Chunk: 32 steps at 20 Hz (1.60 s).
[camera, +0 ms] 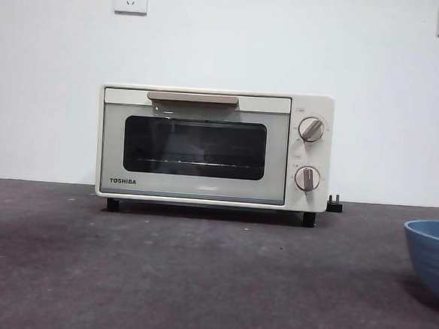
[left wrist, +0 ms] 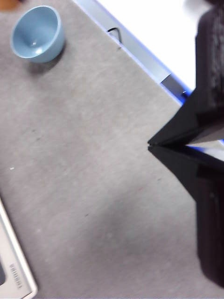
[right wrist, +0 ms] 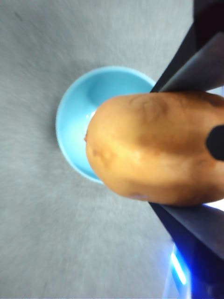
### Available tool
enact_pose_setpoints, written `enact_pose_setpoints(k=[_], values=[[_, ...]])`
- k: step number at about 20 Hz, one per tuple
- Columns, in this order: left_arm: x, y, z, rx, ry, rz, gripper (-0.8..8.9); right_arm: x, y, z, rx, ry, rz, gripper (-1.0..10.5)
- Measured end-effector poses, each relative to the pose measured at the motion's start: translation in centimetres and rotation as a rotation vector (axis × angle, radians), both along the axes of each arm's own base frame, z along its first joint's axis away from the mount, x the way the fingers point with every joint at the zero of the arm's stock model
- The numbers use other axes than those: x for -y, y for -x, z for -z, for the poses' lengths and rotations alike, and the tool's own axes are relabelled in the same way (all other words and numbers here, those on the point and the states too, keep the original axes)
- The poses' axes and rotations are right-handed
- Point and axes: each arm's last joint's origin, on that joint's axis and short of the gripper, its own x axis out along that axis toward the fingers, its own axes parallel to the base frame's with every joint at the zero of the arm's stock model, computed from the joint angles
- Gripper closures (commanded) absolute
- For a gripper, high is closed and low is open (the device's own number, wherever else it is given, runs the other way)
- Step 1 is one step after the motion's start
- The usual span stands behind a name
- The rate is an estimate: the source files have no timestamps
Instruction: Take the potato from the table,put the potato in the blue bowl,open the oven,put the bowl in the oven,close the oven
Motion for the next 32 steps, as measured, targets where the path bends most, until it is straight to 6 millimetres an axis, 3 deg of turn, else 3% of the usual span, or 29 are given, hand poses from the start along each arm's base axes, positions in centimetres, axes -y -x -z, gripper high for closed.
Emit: enact_pose_setpoints(k=[5,12,15,20,24,26,28,32], values=[[0.4,-1.1,0.2,-0.003,0.005,-0.01,8.19,-0.3,-1.0,5.1,-0.073,0.003,0.028,9.5],[0.5,-1.5,0.3,-0.022,0.004,-0.016,8.19,-1.1,-2.9,6.9,-0.063,0.019,0.066,9.4],[0.6,-1.8,0.1,0.016,0.022,-0.02,8.19,-1.3,-3.6,7.9,-0.089,0.061,0.094,7.9],[1.0,-3.0,0.1,0.028,0.051,-0.046,8.19,-1.5,-4.0,8.2,-0.083,0.055,0.108,5.8],[1.5,-4.4,0.6,0.009,0.05,-0.051,8.19,-1.5,-3.9,8.3,-0.089,0.058,0.108,5.6],[1.9,-5.6,0.6,0.044,0.066,-0.052,8.19,-1.4,-3.7,8.3,-0.112,0.073,0.108,5.2],[2.4,-7.0,0.5,0.084,0.099,-0.066,8.19,-1.3,-3.5,8.3,-0.133,0.087,0.107,3.7],[3.7,-10.5,0.0,0.096,0.168,-0.057,8.19,-1.3,-3.6,6.6,-0.106,0.078,0.095,3.5]])
